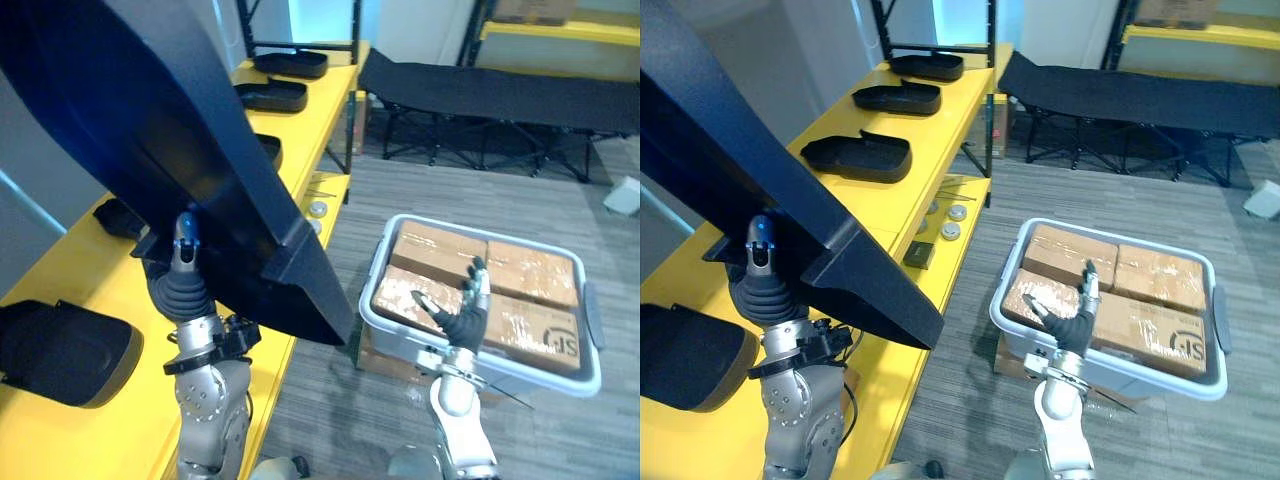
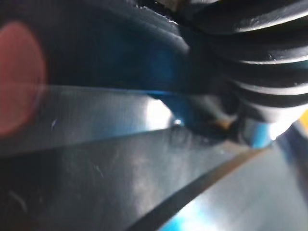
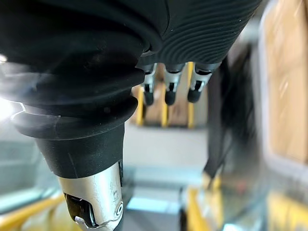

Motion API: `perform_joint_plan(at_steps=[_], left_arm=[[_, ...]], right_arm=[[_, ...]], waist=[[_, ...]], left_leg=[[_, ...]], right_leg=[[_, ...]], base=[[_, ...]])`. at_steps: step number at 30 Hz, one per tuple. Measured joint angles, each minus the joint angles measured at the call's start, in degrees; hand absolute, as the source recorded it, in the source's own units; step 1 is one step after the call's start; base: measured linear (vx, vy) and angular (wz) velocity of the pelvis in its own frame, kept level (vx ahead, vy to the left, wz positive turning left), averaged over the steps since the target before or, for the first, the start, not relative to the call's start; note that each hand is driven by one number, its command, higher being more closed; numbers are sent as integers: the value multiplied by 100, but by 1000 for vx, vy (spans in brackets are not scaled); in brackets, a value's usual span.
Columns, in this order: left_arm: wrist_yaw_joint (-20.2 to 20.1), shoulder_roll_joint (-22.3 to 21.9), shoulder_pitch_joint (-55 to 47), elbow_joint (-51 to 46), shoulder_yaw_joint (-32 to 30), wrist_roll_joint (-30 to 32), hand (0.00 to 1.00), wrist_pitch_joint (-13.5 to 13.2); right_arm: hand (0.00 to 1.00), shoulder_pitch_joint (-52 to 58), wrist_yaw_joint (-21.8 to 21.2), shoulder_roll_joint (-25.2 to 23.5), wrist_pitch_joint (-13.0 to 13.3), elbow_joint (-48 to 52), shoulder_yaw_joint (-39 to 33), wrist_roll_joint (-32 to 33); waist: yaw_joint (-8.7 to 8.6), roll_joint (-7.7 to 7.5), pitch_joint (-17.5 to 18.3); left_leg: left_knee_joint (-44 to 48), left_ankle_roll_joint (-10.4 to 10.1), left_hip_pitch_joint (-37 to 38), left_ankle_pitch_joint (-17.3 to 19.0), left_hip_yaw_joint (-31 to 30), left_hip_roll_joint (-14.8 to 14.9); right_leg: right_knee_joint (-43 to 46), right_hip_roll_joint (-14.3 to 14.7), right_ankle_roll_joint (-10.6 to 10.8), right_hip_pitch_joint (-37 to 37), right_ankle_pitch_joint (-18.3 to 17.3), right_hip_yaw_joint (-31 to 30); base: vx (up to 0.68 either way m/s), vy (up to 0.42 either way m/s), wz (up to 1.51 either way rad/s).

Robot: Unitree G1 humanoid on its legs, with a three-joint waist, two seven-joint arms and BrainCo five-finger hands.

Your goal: Walk over and take plastic housings, then place them on the shelf

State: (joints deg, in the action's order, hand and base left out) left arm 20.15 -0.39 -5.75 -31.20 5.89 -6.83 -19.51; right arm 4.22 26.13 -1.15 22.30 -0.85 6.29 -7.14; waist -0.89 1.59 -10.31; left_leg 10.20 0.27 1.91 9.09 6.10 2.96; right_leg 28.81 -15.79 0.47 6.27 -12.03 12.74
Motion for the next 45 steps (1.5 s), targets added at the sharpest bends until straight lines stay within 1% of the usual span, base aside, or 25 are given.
perform_joint_plan(at_steps=[3,5,6,8,11,16,18,19,20,21,22,23,24,26,29,31,32,34,37,38,40,41,42,44,45], left_arm=[[110,31,8,43,-185,31,100,100],[167,116,185,84,-122,44,100,108],[152,47,179,80,-91,34,100,109],[117,-65,126,-6,-89,-6,100,111],[139,-148,-76,-364,-202,-122,100,138],[45,-327,-978,-571,-532,-816,100,147],[-54,-328,-977,-467,-779,-808,100,-38],[-57,-328,-979,-439,-814,-808,100,-96],[-57,-328,-976,-404,-867,-809,100,-187],[-56,-327,-960,-394,-883,-798,100,-209],[-76,-322,-857,-296,-852,-779,100,-226],[-131,-309,-746,-187,-829,-767,100,-219],[-154,-296,-704,-127,-812,-734,100,-216],[-309,-287,-648,30,-778,-615,100,-160],[-576,-286,-545,173,-679,-557,100,-154],[-721,-283,-535,306,-677,-551,100,-154],[-767,-253,-575,357,-690,-547,100,-154],[-766,-48,-568,451,-767,-543,100,-155],[-791,57,-561,508,-857,-385,100,-156],[-843,75,-543,560,-855,-226,100,-155],[-1005,137,-526,647,-827,61,100,-99],[-1107,217,-457,656,-772,126,100,0],[-1211,313,-341,692,-673,120,100,84],[-1298,344,-206,704,-594,125,100,107],[-1301,324,-210,703,-522,117,100,111]], right_arm=[[0,-187,-129,179,90,5,133,17],[0,-80,-120,209,168,236,179,17],[0,-48,-99,318,169,438,179,1],[0,-50,-19,606,177,859,250,-46],[0,-239,26,859,320,1378,288,-41],[0,-216,-30,774,373,1480,124,74],[0,-224,-166,687,376,1464,-103,59],[0,-268,-203,663,387,1434,-173,59],[0,-398,-271,649,392,1279,-303,59],[0,-441,-288,650,392,1220,-369,66],[0,-431,-337,661,391,1125,-537,81],[0,-340,-343,602,378,1105,-704,110],[0,-290,-344,578,379,1111,-748,139],[0,-122,-341,534,377,1117,-767,199],[0,-35,-323,522,237,1090,-789,208],[0,-44,-246,508,195,920,-788,207],[0,-96,-235,477,150,753,-781,204],[0,-250,-250,235,140,502,-735,196],[0,-425,-305,131,141,462,-720,213],[0,-392,-346,125,145,459,-752,230],[0,-260,-350,121,161,489,-825,222],[0,-174,-337,93,165,545,-848,241],[0,-3,-333,22,165,709,-841,251],[0,204,-349,-120,170,1088,-832,225],[0,257,-358,-152,179,1289,-827,175]], waist=[[0,41,-18],[-22,-127,82],[5,-22,122],[201,135,233],[381,144,251],[458,125,292],[496,45,293],[494,-3,262],[530,0,258],[525,9,264],[445,110,251],[319,79,234],[284,50,230],[111,-62,292],[6,-39,323],[20,20,351],[75,73,373],[78,-154,254],[68,-149,182],[43,-184,140],[21,-61,63],[-69,50,-14],[-235,116,-36],[-358,15,-8],[-363,-73,36]], left_leg=[[72,-216,-45,49,-650,194],[294,-613,-370,138,-1487,194],[319,-727,-469,127,-1903,323],[241,-994,-564,-31,-2163,569],[261,-1184,-598,-237,-2278,674],[475,-546,-862,-1105,-1273,997],[-283,-413,-980,-2241,-759,911],[-422,-419,-1012,-2344,-661,890],[-234,-313,-1023,-2045,-488,772],[-64,-288,-1040,-1815,-362,722],[307,-95,-1092,-1398,-203,688],[621,160,-1076,-1149,1,591],[724,178,-1050,-1044,109,565],[826,139,-766,-849,424,585],[761,75,-680,-843,627,865],[420,-10,-529,-1205,689,1026],[196,-299,-377,-1090,572,817],[162,-260,-372,-964,598,382],[-115,-505,-142,-546,721,110],[-275,-480,-30,-541,700,-60],[-436,-354,72,-548,626,-122],[-511,-284,83,-515,471,-94],[-658,-221,-7,-561,198,-47],[-959,-195,-3,-575,75,-22],[-1059,-95,-36,-643,106,-44]], right_leg=[[-505,301,115,63,98,-1145],[-734,577,236,-135,735,-2140],[-580,766,541,-250,477,-2251],[-429,967,720,-357,104,-2078],[-167,1075,742,-614,-542,-1455],[-161,1289,606,-1275,-586,-205],[-557,1281,315,-1328,-473,195],[-727,1260,237,-1341,-433,255],[-1023,1203,-51,-1349,-435,363],[-1145,1169,-91,-1377,-458,440],[-1285,1136,-87,-1395,-375,633],[-1288,967,-53,-1386,-354,825],[-1295,867,-21,-1386,-335,930],[-1430,533,169,-1449,-179,1240],[-1459,219,450,-1424,30,1607],[-1445,23,667,-1423,157,1721],[-1454,-164,829,-1434,256,1687],[-1573,-510,846,-1494,507,1436],[-1644,-737,1051,-1599,836,1260],[-1576,-879,1011,-1615,1007,1168],[-1190,-909,541,-1449,1331,902],[-847,-727,161,-1258,1219,447],[-823,-153,270,-1226,692,-205],[-1048,632,379,-1197,257,-532],[-1404,994,283,-1181,188,-522]], base=[[143,-306,123],[97,-475,202],[67,-391,175],[38,-404,125],[-40,-400,85],[-118,-299,129],[-125,-185,125],[-143,-129,61],[-89,-62,18],[-119,-67,24],[-155,21,53],[-191,40,67],[-214,134,85],[-121,138,76],[-11,282,90],[34,413,73],[31,391,49],[10,480,41],[-12,444,16],[-56,305,15],[-108,305,25],[-144,193,73],[-110,93,92],[-29,-29,98],[16,-89,67]])
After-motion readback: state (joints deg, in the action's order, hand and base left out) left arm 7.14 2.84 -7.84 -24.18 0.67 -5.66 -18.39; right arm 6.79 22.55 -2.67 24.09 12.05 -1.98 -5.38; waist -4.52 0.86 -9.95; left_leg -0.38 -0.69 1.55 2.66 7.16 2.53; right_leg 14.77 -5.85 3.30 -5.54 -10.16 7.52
